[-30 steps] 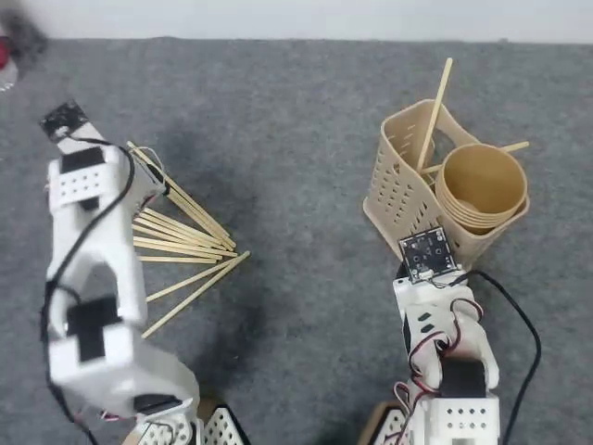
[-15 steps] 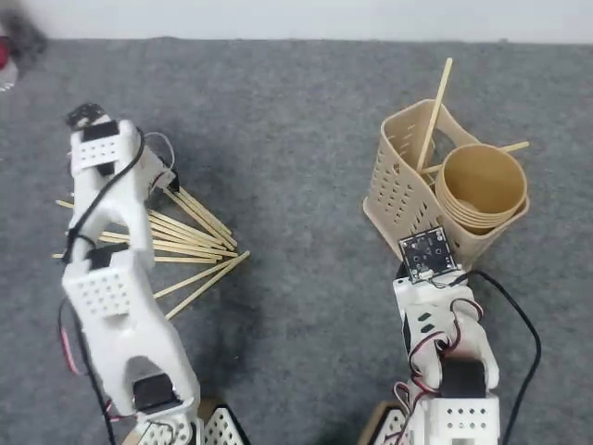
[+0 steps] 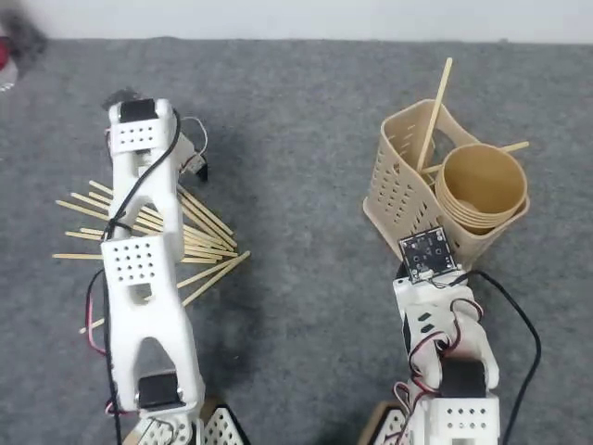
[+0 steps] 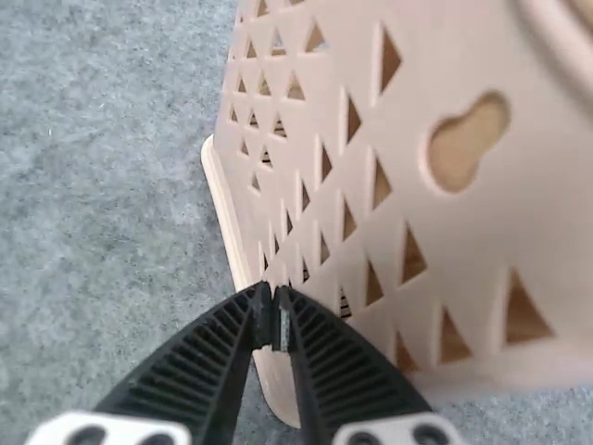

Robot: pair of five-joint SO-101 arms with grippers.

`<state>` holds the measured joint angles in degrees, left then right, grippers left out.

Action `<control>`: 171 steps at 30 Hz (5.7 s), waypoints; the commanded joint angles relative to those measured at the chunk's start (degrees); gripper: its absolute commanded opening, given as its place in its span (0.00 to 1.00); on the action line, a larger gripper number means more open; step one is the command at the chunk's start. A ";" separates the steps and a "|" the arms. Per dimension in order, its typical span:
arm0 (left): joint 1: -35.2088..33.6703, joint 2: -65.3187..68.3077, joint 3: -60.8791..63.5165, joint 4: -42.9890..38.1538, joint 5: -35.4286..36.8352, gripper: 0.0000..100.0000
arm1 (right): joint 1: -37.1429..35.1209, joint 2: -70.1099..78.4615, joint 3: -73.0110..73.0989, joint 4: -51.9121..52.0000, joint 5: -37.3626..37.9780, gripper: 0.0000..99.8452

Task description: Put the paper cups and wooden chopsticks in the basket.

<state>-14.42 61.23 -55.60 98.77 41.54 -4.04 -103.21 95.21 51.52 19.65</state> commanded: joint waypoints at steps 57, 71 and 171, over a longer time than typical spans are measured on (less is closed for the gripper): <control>36.84 -68.92 20.88 -16.00 -10.20 0.01 | 0.92 -0.75 -0.35 -0.57 -0.09 0.01; 45.54 -59.25 27.03 -54.42 -24.97 0.01 | 0.92 -0.75 -0.35 -0.57 -0.09 0.01; -11.87 -17.05 28.18 -16.18 -4.57 0.33 | 0.84 -0.75 0.62 -2.15 -0.09 0.01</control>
<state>-26.46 43.12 -22.90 83.21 35.30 -4.04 -103.21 95.47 50.46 19.74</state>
